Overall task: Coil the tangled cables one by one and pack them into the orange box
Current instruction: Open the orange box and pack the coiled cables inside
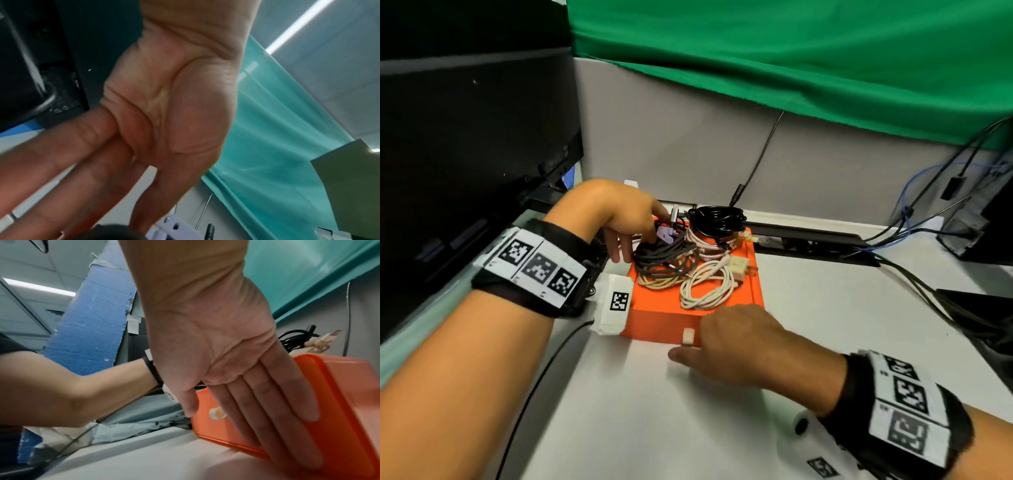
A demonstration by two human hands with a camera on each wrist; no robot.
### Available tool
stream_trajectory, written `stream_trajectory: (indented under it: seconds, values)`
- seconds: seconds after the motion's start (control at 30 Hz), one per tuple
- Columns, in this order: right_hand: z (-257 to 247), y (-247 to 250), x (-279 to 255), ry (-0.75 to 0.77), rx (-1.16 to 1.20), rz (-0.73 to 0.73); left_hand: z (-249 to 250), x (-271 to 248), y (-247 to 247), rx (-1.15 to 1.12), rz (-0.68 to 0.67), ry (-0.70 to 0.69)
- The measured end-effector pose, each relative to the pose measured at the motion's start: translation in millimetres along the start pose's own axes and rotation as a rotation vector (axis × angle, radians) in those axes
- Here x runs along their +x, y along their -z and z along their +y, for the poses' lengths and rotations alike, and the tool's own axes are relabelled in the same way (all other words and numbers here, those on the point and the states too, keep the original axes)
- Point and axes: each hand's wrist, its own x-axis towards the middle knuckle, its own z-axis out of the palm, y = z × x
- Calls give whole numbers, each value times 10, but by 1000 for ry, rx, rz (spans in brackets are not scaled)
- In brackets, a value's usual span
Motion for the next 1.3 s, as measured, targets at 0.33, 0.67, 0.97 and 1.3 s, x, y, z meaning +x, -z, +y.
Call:
stream_trajectory:
  seconds: [0.33, 0.67, 0.97, 1.3]
  values:
    - [-27, -91, 9, -102, 42, 87, -81, 18, -5, 30, 9, -49]
    - [-101, -232, 59, -110, 80, 81, -197, 177, -53, -44, -3, -75]
    - [-298, -351, -323, 55, -80, -94, -193, 182, -58, -57, 4, -88]
    - [-316, -55, -570, 138, -101, 223, -252, 190, -79, -129, 39, -120]
